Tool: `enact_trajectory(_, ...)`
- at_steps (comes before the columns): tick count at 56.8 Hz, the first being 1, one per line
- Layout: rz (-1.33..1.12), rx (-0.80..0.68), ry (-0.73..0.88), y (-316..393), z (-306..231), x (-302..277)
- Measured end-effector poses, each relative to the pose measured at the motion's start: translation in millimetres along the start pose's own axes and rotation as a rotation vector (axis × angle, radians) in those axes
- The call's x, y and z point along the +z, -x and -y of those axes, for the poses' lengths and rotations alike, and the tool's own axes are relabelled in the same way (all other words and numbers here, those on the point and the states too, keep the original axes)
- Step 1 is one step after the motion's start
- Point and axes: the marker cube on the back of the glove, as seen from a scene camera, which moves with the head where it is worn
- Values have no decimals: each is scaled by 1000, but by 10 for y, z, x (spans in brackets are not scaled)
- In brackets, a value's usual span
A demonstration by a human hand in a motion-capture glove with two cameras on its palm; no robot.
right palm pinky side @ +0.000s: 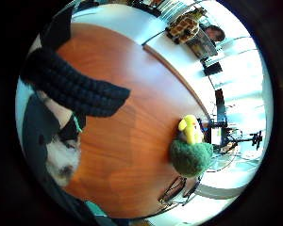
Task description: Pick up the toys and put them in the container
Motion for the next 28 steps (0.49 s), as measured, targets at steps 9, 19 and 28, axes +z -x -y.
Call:
enact_trajectory(9,98,-26,-129,357,127,-655)
enact_trajectory(19,54,-200,-159,1162,256,-1008)
enact_trajectory(28,66,-296,-174,1857,390,-1164)
